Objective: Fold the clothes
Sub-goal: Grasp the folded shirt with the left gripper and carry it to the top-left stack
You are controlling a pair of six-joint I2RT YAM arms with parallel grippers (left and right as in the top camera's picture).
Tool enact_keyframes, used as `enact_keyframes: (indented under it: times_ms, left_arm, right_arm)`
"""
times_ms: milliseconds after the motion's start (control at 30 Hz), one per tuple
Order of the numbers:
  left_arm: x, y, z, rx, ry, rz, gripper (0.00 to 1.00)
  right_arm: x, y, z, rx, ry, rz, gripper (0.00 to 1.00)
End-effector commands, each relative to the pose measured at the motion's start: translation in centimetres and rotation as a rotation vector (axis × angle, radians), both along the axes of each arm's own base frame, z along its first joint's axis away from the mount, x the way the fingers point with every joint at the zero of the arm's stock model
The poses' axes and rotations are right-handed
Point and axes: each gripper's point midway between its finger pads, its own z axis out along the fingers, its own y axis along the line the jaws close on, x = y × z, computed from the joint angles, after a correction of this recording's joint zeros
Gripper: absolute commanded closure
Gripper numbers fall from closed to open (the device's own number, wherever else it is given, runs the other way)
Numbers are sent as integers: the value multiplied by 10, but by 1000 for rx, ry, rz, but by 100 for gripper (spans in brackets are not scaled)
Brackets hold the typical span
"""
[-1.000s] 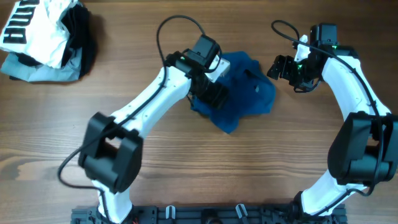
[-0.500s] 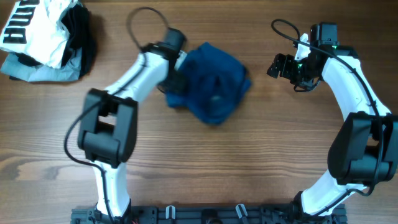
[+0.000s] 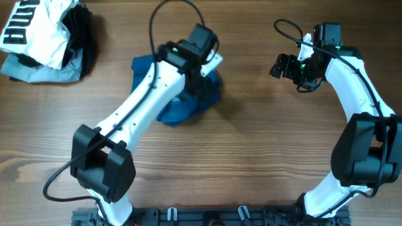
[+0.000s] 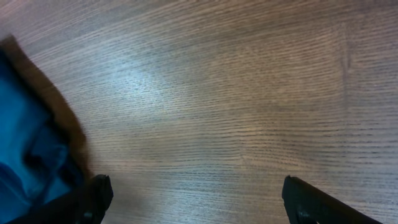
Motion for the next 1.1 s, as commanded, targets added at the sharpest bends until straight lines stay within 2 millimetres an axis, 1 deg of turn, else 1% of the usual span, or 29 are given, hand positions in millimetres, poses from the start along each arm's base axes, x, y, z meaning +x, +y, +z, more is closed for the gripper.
enact_keyframes:
  times_ms: [0, 33, 67, 133, 200, 267, 333, 400, 467, 533, 567, 600, 633, 667, 700, 733, 800, 833, 900, 933, 967, 1033, 1067]
  left_arm:
    - [-38, -12, -44, 50, 105, -112, 0]
    - [-40, -9, -55, 55, 108, -110, 0]
    - [-37, -5, -65, 59, 94, -99, 0]
    - [-23, 7, -84, 48, 48, -57, 0]
    - [-15, 21, -94, 53, 36, -19, 0]
    - [-6, 37, -109, 56, 44, 27, 0]
    - [2, 47, -125, 64, 55, 58, 0]
    - [2, 51, -143, 80, 85, 67, 1]
    - [-9, 55, -159, 111, 141, 62, 4]
    - [-15, 57, -166, 127, 170, 59, 8]
    - [-14, 57, -166, 127, 168, 59, 13]
    - [-11, 55, -166, 119, 155, 60, 30]
    - [-8, 54, -166, 114, 146, 60, 50]
    - [-7, 53, -165, 111, 139, 61, 79]
    - [-7, 54, -165, 115, 141, 62, 96]
    - [-7, 56, -163, 125, 136, 74, 96]
    - [4, 67, -146, 168, 83, 163, 96]
    - [14, 74, -127, 183, 45, 205, 96]
    - [35, 83, -75, 162, -24, 254, 96]
    - [48, 89, -41, 131, -69, 292, 96]
    - [60, 97, -11, 104, -119, 338, 96]
    - [83, 120, 53, 42, -240, 417, 96]
    - [93, 136, 81, 17, -309, 462, 96]
  right_arm:
    - [5, -4, 11, -22, -37, 7, 7]
    - [5, -4, 11, -22, -37, 7, 7]
    - [5, -4, 11, -22, -34, 7, 7]
    - [4, -4, 11, -21, -29, 7, 7]
    - [3, -4, 10, -21, -27, 7, 7]
    - [3, -4, 11, -22, -28, 7, 7]
    - [3, -4, 11, -21, -28, 7, 7]
    - [3, -4, 10, -22, -27, 7, 7]
    - [3, -4, 10, -22, -27, 7, 7]
    - [4, -4, 11, -23, -32, 7, 5]
    - [5, -4, 11, -23, -34, 7, 5]
    - [5, -4, 11, -23, -34, 7, 5]
    - [5, -4, 11, -23, -34, 7, 5]
    - [5, -4, 11, -23, -33, 7, 5]
    - [5, -4, 11, -23, -34, 8, 5]
    - [4, -4, 11, -23, -33, 7, 5]
    - [5, -4, 11, -23, -33, 7, 5]
    - [5, -4, 11, -23, -33, 7, 5]
    - [5, -4, 11, -22, -33, 6, 5]
    - [5, -4, 11, -22, -33, 6, 5]
    - [5, -4, 11, -22, -33, 6, 5]
    - [5, -4, 11, -23, -34, 7, 5]
    - [5, -4, 11, -22, -34, 6, 5]
